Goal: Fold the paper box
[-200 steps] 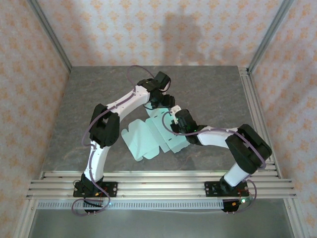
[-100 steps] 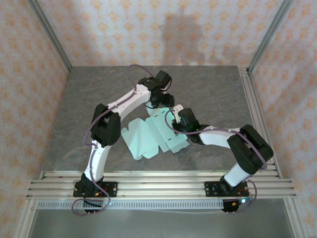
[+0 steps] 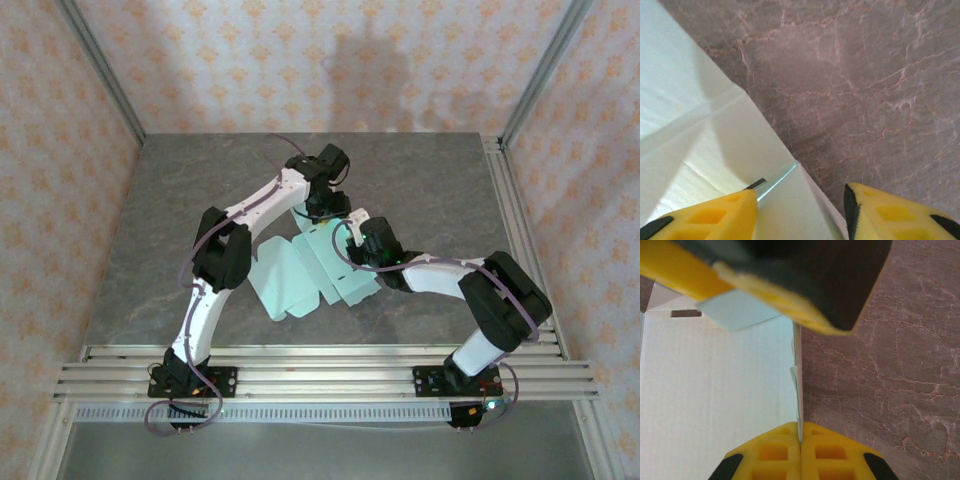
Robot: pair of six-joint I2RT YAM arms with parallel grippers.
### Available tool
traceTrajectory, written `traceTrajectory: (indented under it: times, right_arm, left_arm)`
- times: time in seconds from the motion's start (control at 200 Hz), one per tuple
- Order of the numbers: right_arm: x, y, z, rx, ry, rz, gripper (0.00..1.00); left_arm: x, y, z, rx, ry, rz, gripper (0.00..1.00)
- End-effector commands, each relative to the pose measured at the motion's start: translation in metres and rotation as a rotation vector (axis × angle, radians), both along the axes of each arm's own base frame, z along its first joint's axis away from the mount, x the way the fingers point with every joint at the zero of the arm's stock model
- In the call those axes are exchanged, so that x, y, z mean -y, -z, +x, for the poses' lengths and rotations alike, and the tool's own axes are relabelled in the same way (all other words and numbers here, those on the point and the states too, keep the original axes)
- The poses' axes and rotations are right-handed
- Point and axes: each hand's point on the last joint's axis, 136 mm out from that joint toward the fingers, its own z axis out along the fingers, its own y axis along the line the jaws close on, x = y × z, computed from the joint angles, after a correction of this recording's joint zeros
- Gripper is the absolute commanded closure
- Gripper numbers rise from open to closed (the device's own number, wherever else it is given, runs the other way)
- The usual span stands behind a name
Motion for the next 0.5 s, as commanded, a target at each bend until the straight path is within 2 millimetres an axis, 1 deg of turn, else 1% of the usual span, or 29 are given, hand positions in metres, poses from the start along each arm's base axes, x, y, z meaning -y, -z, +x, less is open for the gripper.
traceTrajectory:
  times: [0.0,0.125,0.205,0.35,0.43,0.496]
  right_arm:
    - [-0.003,-0.005,0.006,0.031,-0.003,0.008,1.0]
    - [-0.005,-0.006,0.007,0.031,-0.007,0.01,1.0]
    - [-0.007,-0.006,0.007,0.027,-0.018,0.011,1.0]
    - [-0.008,-0.006,0.006,0.021,-0.03,-0.002,1.0]
    - [-0.007,-0.005,0.006,0.017,-0.031,-0.008,1.0]
    - [-0.007,-0.004,0.005,0.014,-0.033,-0.008,1.0]
  left_arm:
    - [0.006,-0.005,-0.014,-0.066,0.005,-0.025,0.54]
    - [0.008,-0.003,-0.015,-0.075,0.004,-0.039,0.61]
    - [0.011,-0.001,-0.015,-0.077,0.0,-0.05,0.68]
    - [0.016,0.0,-0.013,-0.081,-0.005,-0.075,0.76]
    - [0.016,-0.001,-0.012,-0.074,-0.004,-0.075,0.85]
    - [0.015,-0.002,-0.012,-0.072,-0.003,-0.073,0.87]
